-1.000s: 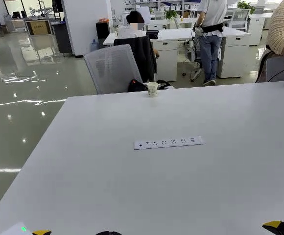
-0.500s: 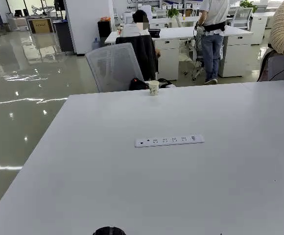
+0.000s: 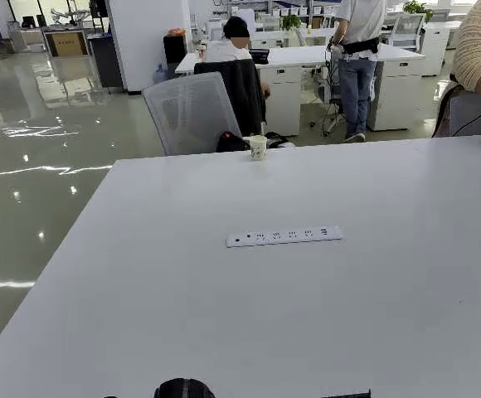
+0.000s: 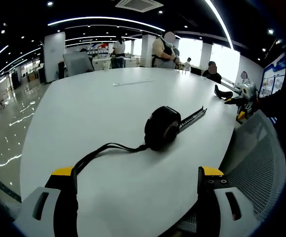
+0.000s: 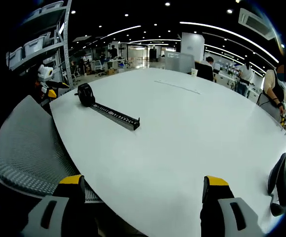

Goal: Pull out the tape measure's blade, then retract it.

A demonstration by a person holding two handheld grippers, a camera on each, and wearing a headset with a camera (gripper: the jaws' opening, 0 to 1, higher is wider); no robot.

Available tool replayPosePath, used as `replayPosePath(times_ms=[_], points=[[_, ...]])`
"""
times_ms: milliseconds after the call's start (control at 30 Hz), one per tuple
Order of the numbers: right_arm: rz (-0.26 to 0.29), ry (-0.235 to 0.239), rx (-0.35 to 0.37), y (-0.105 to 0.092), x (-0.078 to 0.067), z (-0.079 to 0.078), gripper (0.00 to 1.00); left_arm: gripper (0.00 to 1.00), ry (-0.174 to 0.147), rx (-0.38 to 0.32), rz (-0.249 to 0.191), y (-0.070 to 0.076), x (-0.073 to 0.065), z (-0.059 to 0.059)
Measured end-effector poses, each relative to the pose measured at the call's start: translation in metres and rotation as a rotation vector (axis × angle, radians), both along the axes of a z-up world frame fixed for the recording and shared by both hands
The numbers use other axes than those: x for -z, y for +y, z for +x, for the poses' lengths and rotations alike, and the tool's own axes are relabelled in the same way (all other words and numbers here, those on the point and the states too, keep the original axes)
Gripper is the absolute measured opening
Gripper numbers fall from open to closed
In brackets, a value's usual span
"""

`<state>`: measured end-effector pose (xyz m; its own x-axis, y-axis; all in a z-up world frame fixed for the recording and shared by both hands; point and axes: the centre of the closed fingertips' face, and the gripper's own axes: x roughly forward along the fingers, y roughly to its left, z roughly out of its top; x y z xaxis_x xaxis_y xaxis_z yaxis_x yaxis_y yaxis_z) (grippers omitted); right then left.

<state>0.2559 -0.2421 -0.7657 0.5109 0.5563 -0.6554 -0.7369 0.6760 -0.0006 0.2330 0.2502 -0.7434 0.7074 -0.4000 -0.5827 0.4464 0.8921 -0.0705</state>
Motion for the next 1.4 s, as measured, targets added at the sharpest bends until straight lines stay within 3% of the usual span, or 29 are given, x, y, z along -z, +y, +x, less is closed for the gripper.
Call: replayPosePath(times_ms=[67,100,167,267,300,467,733,800,933,1067,1167,1200,1267,1333,1400], points=[[0.012,0.006,0.022,-0.001,-0.001,0.001,0.99,0.99,-0.01,0.006,0.011,0.0,0.001,0.001],[0.017,0.013,0.038,-0.002,-0.001,0.002,0.99,0.99,0.005,0.026,0.031,-0.001,0.004,-0.002],[0.021,0.007,0.043,-0.002,-0.003,0.001,0.99,0.99,0.009,0.034,0.032,-0.006,0.003,-0.002],[0.023,0.004,0.043,0.0,-0.006,0.0,0.99,0.99,-0.002,0.042,0.048,-0.007,-0.001,-0.001],[0.014,0.004,0.037,0.0,-0.005,0.0,0.99,0.99,0.007,0.032,0.074,-0.003,0.0,0.0],[-0.016,0.024,0.011,0.001,-0.001,-0.005,0.99,0.99,0.02,0.022,0.078,0.001,0.003,0.0],[-0.024,0.012,0.007,-0.001,-0.006,-0.002,0.99,0.99,0.02,-0.034,0.066,0.005,0.007,0.003],[-0.025,0.012,0.008,-0.002,-0.006,-0.002,0.99,0.99,0.027,-0.027,0.045,0.001,0.007,0.001],[-0.028,0.007,0.009,-0.002,-0.007,-0.001,0.99,0.99,0.029,-0.015,0.053,-0.003,0.009,0.001],[-0.032,-0.002,-0.002,-0.001,-0.005,-0.001,0.99,0.99,0.039,-0.028,0.03,-0.007,0.01,0.002],[-0.032,0.023,-0.004,0.001,-0.002,-0.004,0.99,0.99,0.025,-0.031,-0.019,-0.014,0.005,0.005],[-0.034,0.023,-0.008,0.001,-0.002,-0.004,0.99,0.99,0.034,-0.029,-0.02,-0.015,0.005,0.004],[-0.034,0.022,-0.02,0.002,0.0,-0.004,0.99,0.99,0.051,-0.03,0.018,-0.015,0.01,0.005],[-0.039,0.033,-0.033,0.001,0.003,-0.005,0.99,0.99,0.048,-0.035,-0.023,-0.022,0.007,0.007],[-0.048,0.036,-0.047,0.0,0.004,-0.005,0.99,0.99,0.052,-0.041,-0.011,-0.026,0.005,0.008]])
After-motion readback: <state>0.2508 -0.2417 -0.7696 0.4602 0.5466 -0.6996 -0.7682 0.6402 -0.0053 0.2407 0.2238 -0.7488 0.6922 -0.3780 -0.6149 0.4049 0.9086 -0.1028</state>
